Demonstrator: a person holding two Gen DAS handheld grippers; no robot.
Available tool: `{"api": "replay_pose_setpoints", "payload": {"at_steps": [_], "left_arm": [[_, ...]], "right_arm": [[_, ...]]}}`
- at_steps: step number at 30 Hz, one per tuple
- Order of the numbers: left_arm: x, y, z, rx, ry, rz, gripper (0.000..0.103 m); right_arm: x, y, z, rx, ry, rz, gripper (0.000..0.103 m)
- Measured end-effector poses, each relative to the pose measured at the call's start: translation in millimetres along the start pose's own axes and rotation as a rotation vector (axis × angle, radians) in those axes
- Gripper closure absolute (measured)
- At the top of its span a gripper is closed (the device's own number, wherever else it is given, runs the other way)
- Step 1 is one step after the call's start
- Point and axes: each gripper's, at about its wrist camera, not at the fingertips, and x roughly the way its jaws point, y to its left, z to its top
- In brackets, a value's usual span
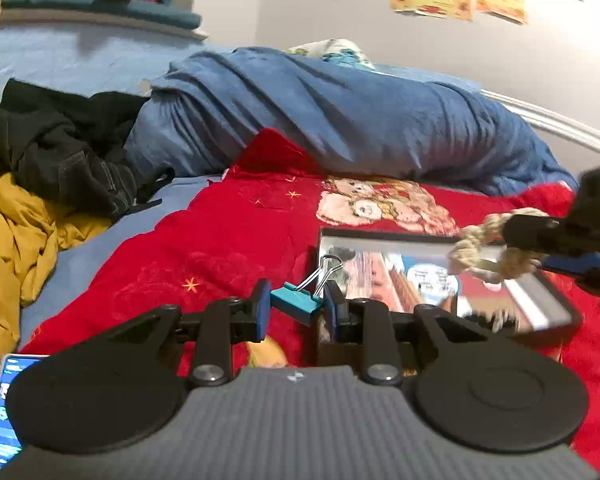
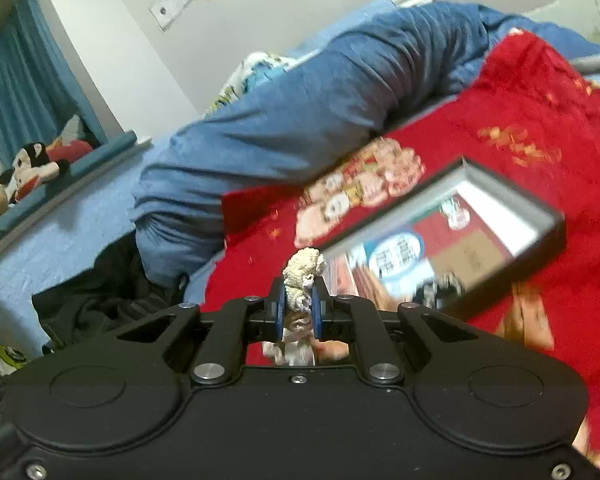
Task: Organize objects
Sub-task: 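Carry binder clip in left tool and scrunchie in right tool over box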
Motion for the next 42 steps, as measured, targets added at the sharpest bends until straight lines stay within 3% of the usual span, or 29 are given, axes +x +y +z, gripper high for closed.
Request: {"api": "replay_pose_setpoints", "payload": {"at_steps": [10, 15, 21, 32, 42], "left_arm": [[33, -28, 49, -0.105, -0.045, -0.042, 0.071], [42, -30, 50, -0.034, -0.079, -0.095, 0.071], [46, -17, 36, -0.085, -0.071, -0.219, 0.071], [67, -26, 20, -0.015, -0.068, -0.166, 0.071], [70, -17, 24, -0.036, -0.081, -0.203, 0.071]], "right_arm": [[11, -5, 55, -0.074, -0.057, 0.025, 0.090], [22, -16, 65, -0.068, -0.053, 0.018, 0.090], [49, -17, 58, -0.132, -0.011, -0.006, 0.090], [83, -26, 45, -0.110, 0.029, -0.011, 0.090], [111, -30, 29, -0.074, 0.043, 0.008, 0.090]]}}
